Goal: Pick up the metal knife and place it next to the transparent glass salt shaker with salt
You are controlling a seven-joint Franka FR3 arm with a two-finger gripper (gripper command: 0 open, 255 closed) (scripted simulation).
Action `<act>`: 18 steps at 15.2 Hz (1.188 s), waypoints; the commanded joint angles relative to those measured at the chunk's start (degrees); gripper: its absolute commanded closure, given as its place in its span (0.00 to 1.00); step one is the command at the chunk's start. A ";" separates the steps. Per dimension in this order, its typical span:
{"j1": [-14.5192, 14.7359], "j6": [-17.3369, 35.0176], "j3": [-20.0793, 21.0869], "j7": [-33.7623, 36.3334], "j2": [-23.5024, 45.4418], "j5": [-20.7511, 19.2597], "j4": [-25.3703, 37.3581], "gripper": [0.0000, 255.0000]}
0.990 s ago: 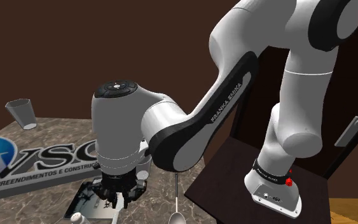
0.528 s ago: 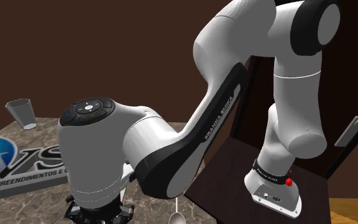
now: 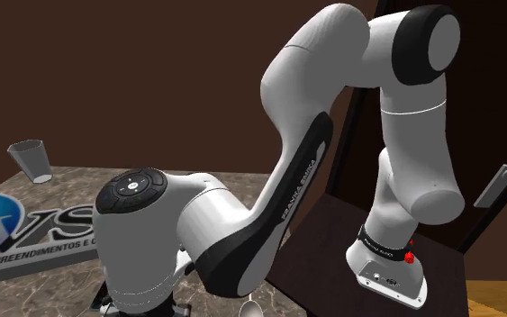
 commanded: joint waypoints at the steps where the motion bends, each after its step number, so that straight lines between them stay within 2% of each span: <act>1: 0.56 1.16 -0.71 0.82 1.10 -1.14 -0.24 1.00; 18: 5.92 9.51 -7.81 7.14 11.11 -10.10 0.54 1.00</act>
